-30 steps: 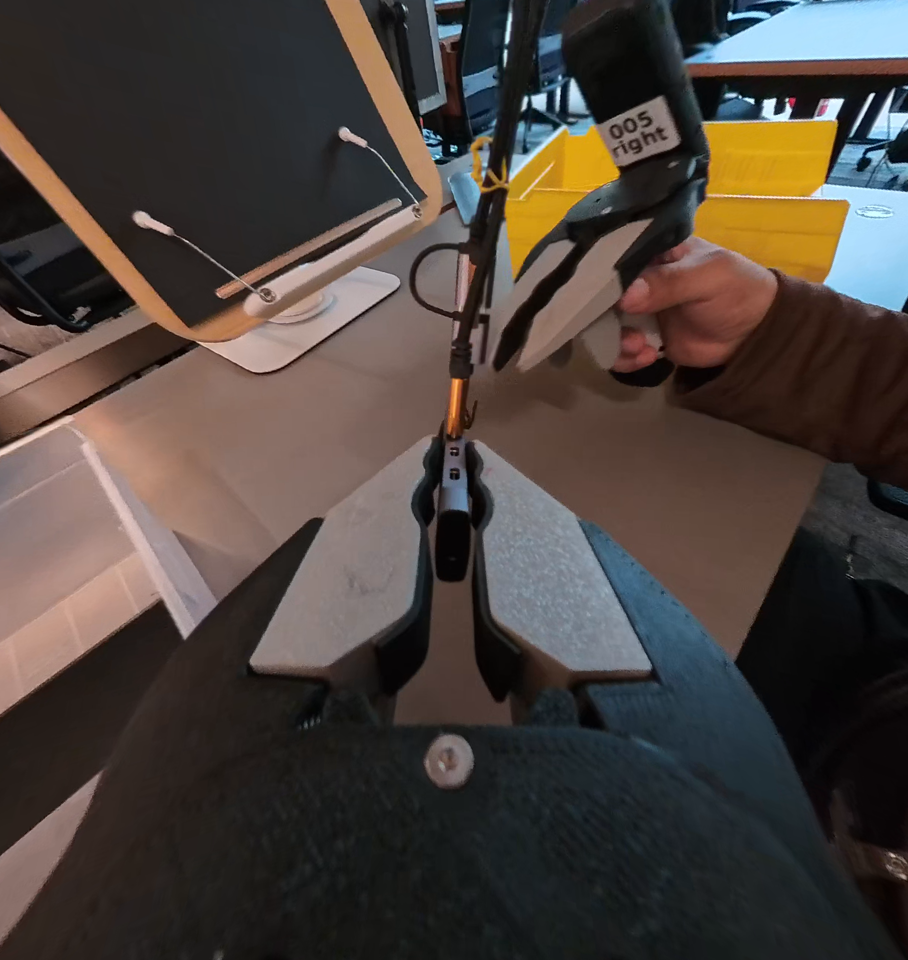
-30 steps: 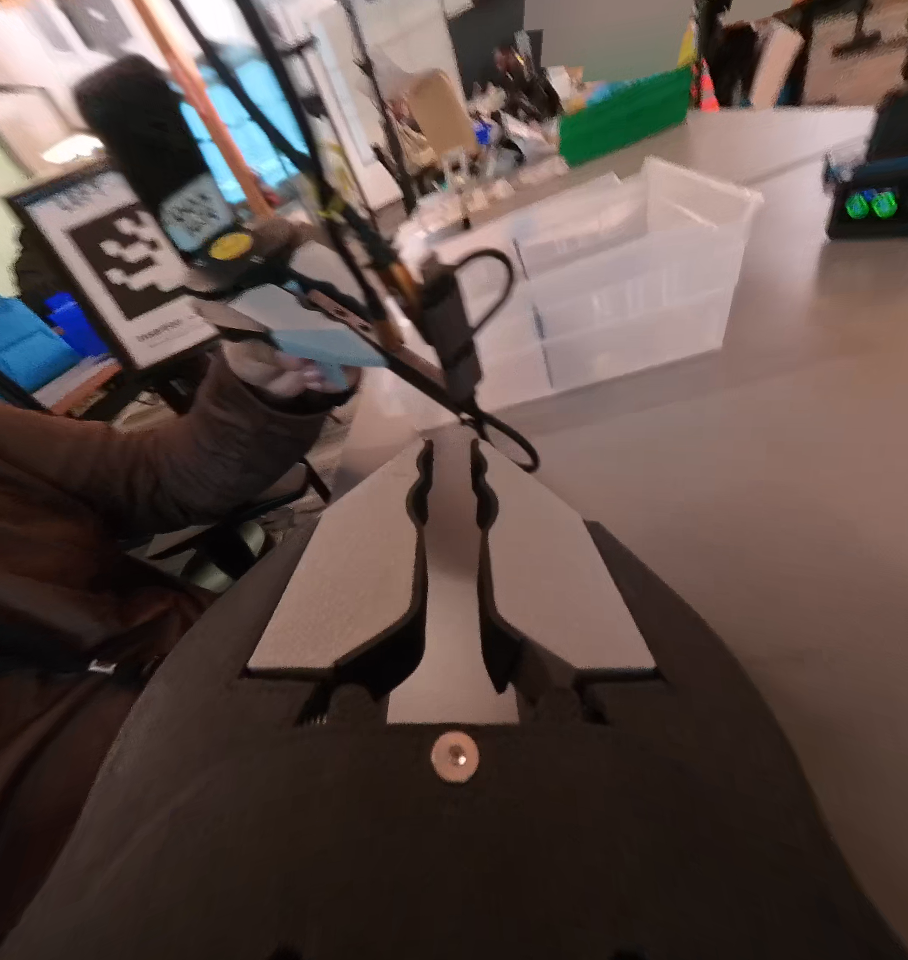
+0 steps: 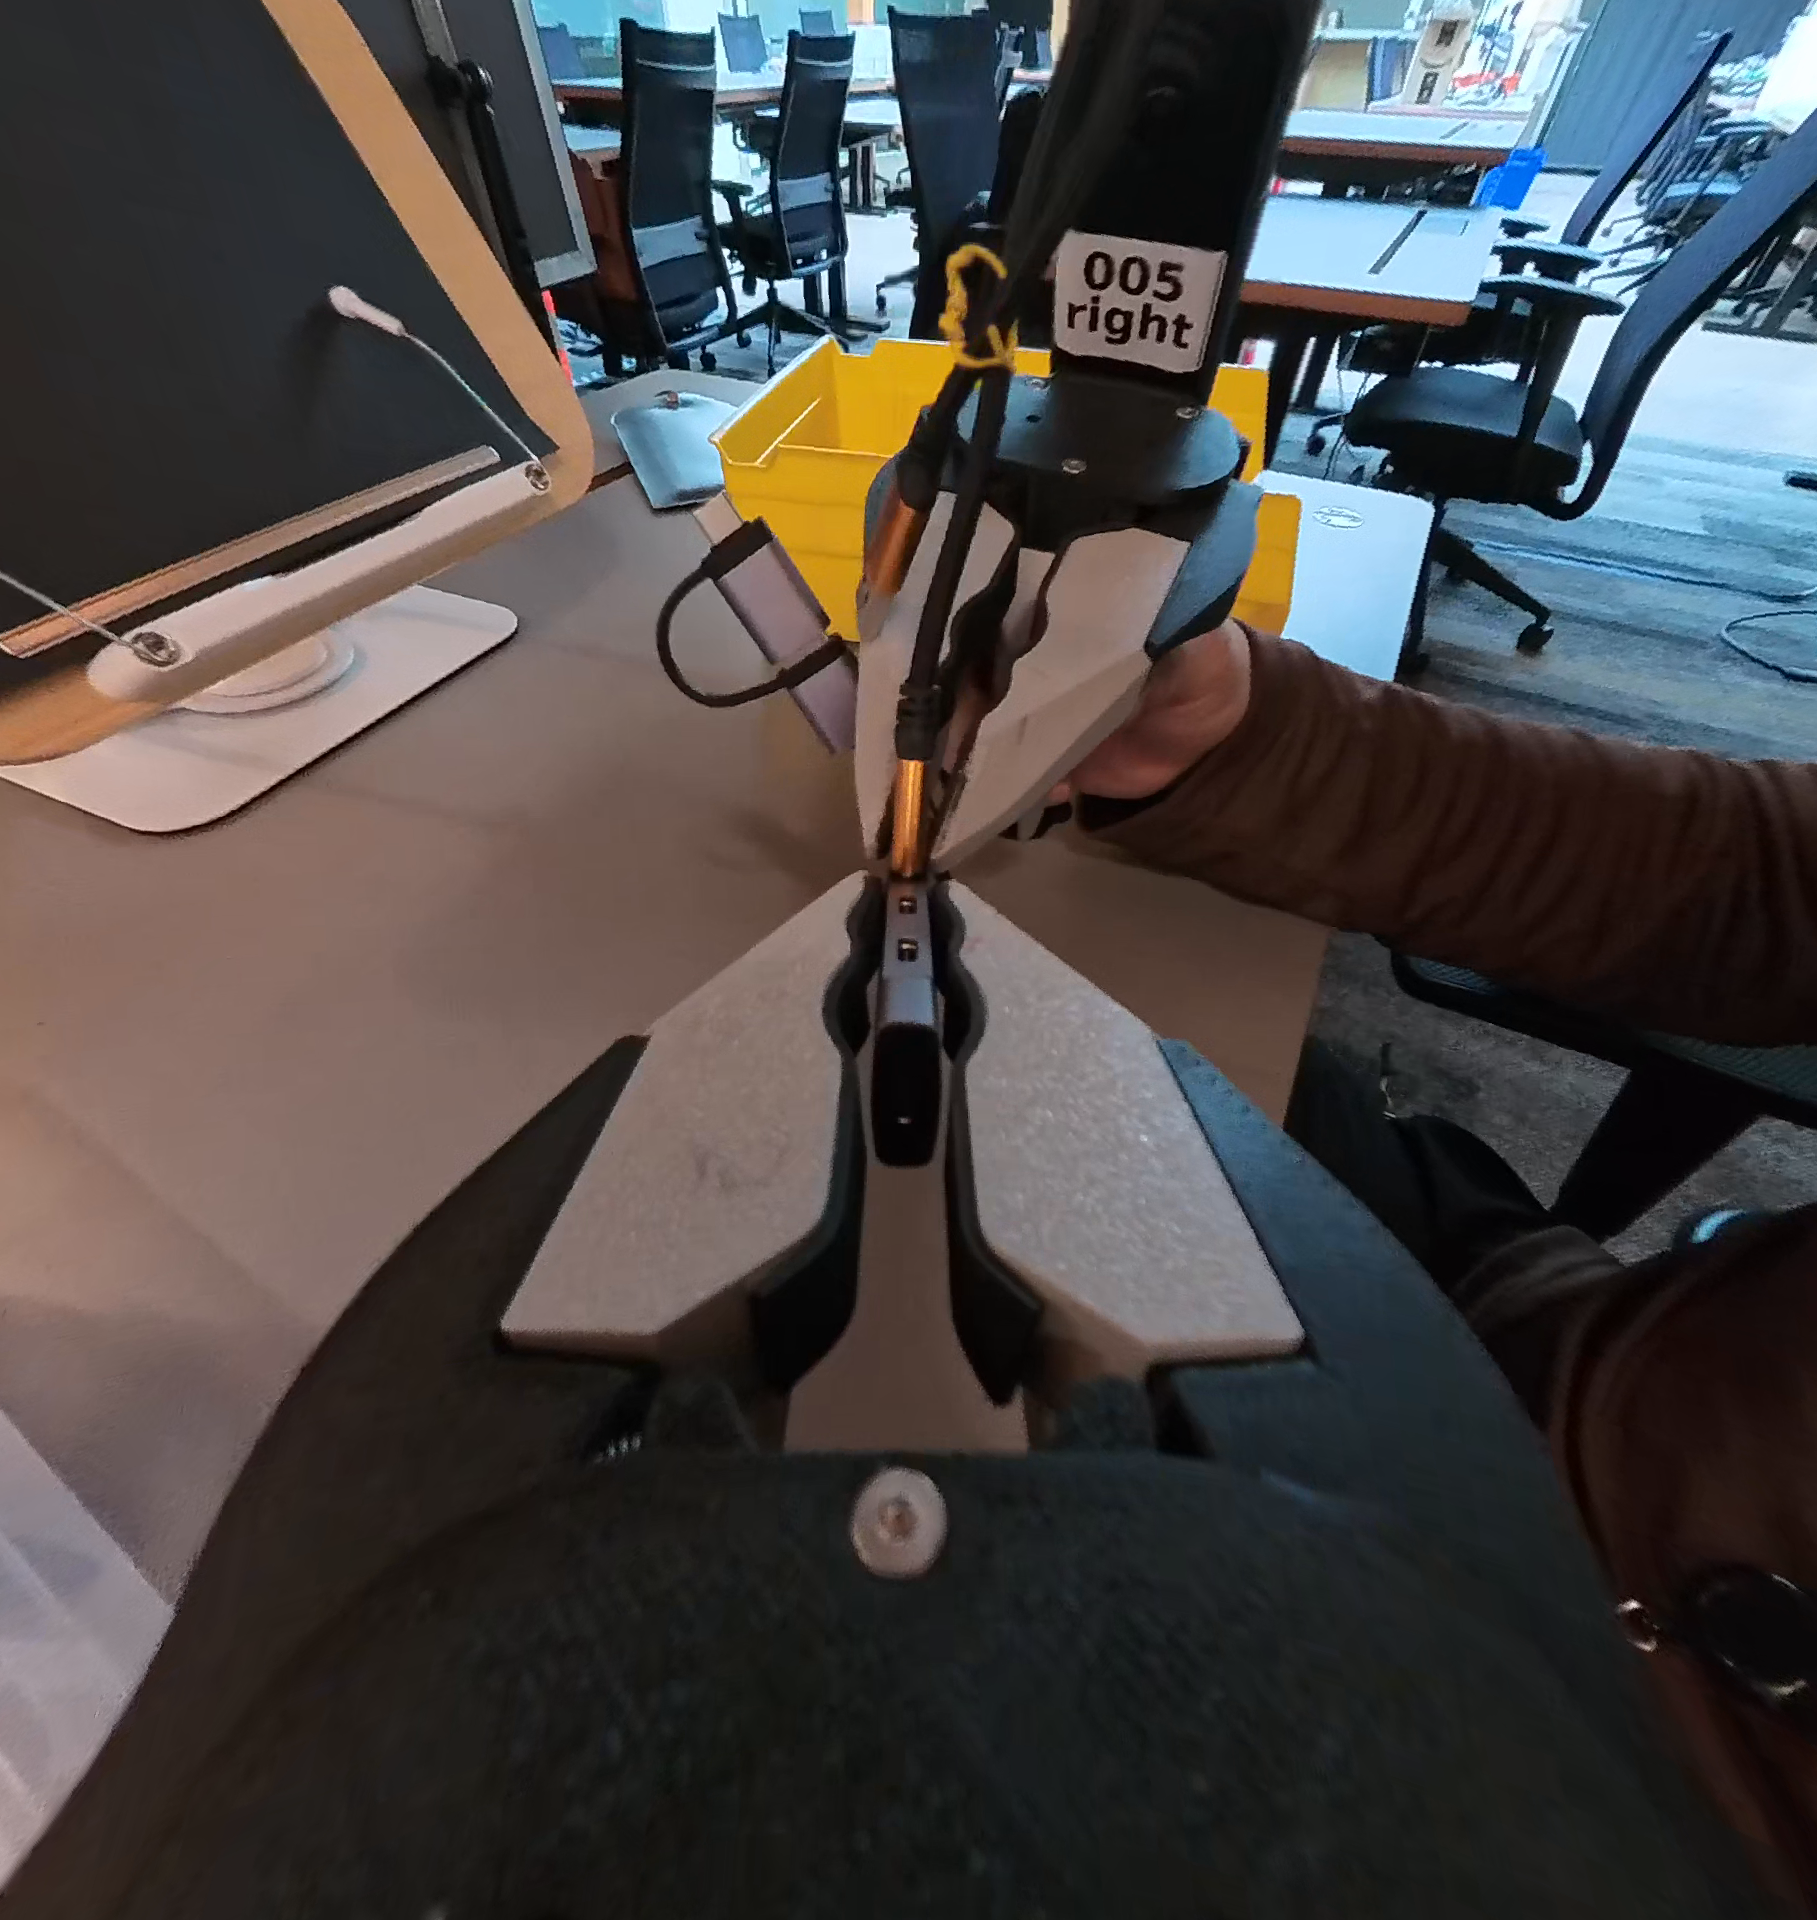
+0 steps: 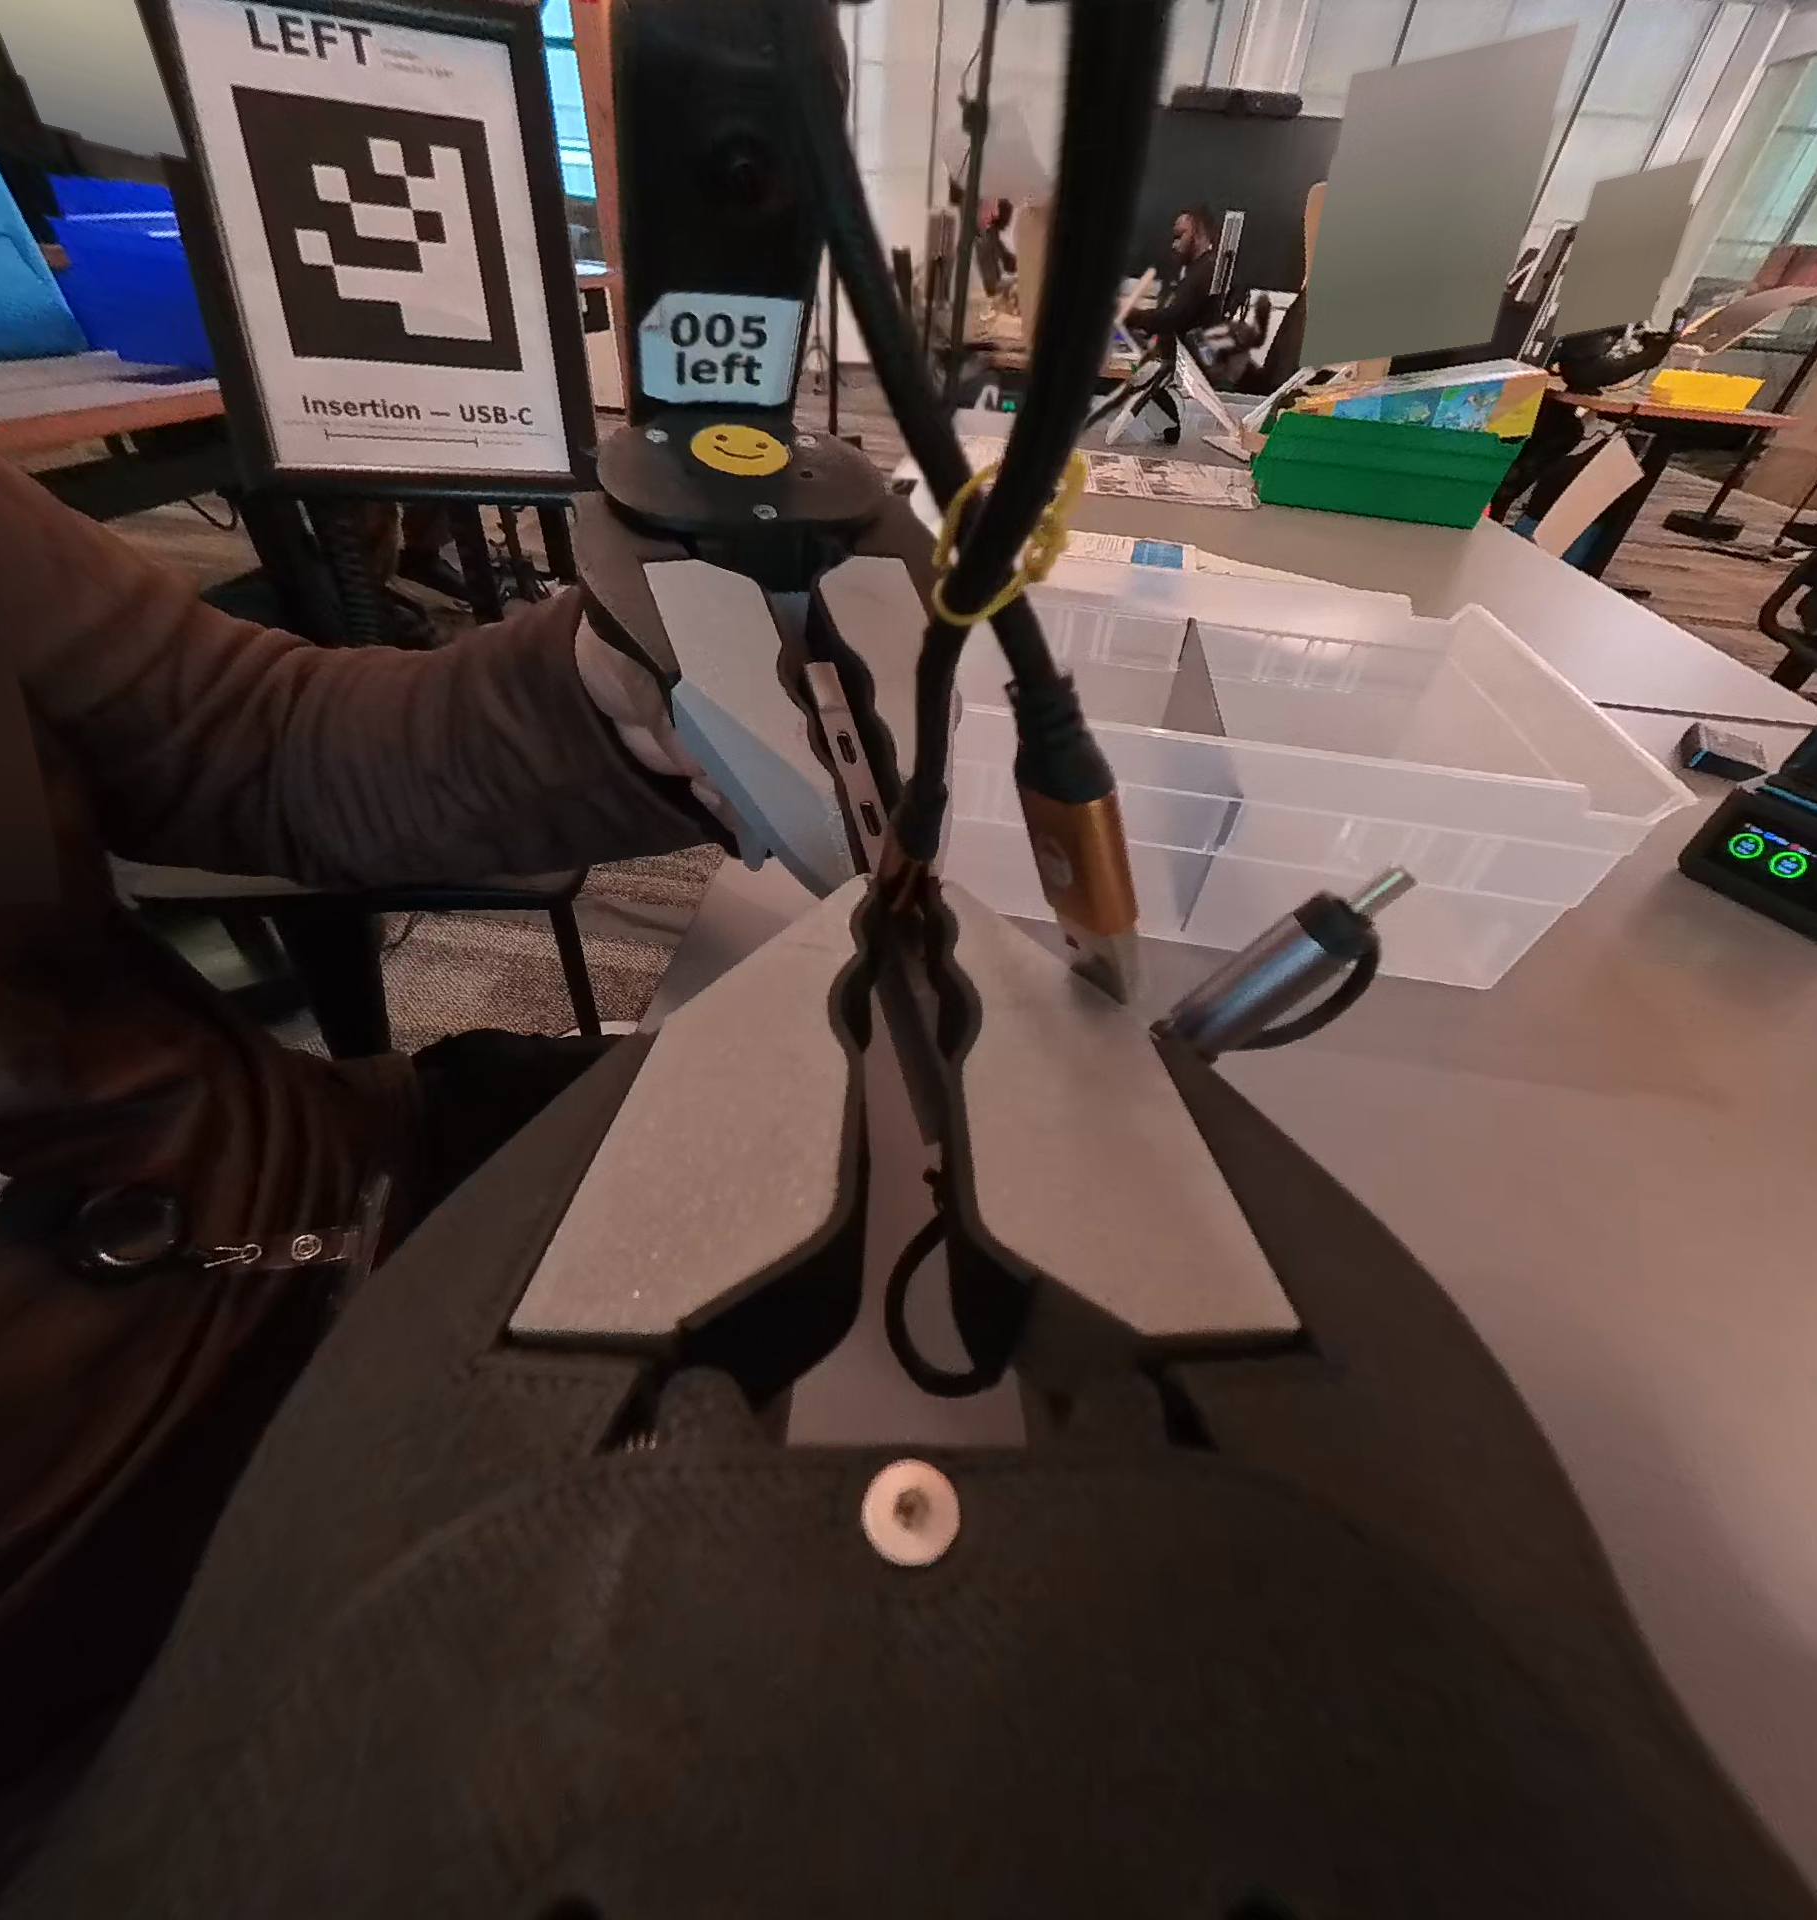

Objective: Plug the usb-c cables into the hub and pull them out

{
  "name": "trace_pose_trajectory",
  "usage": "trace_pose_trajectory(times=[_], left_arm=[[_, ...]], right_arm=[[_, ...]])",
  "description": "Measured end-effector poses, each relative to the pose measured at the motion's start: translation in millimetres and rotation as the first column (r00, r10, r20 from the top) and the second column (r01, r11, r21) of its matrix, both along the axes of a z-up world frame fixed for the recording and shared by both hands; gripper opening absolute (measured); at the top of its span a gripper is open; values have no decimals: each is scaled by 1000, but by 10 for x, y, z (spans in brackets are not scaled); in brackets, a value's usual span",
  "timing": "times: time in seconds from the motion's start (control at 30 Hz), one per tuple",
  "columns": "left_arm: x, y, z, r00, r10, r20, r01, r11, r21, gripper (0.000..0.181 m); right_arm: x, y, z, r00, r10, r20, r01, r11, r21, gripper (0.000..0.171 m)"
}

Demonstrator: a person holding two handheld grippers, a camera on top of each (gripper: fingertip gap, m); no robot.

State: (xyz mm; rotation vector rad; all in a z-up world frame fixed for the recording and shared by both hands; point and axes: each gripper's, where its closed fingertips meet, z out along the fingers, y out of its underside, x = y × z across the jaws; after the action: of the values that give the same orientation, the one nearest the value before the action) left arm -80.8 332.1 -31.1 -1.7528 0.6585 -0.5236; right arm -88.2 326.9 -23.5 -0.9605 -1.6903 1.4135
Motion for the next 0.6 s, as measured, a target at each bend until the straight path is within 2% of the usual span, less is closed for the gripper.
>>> trace_pose_trajectory(times=[0.2,0.3,0.43,0.6], left_arm=[[2,6,49,997,-4,71,3,1000,16,7],[-35,65,65,997,58,54,-61,997,48,7],[-51,117,159,990,117,81,-125,987,97,7],[-62,113,285,977,97,192,-117,989,96,7]], right_arm=[[-2,3,35,1000,10,-29,-10,1000,-22,3],[-28,55,62,999,-35,-41,34,999,-29,2],[-44,113,166,996,-45,-71,30,980,-194,2],[-56,119,306,985,-72,-155,18,945,-326,1]])
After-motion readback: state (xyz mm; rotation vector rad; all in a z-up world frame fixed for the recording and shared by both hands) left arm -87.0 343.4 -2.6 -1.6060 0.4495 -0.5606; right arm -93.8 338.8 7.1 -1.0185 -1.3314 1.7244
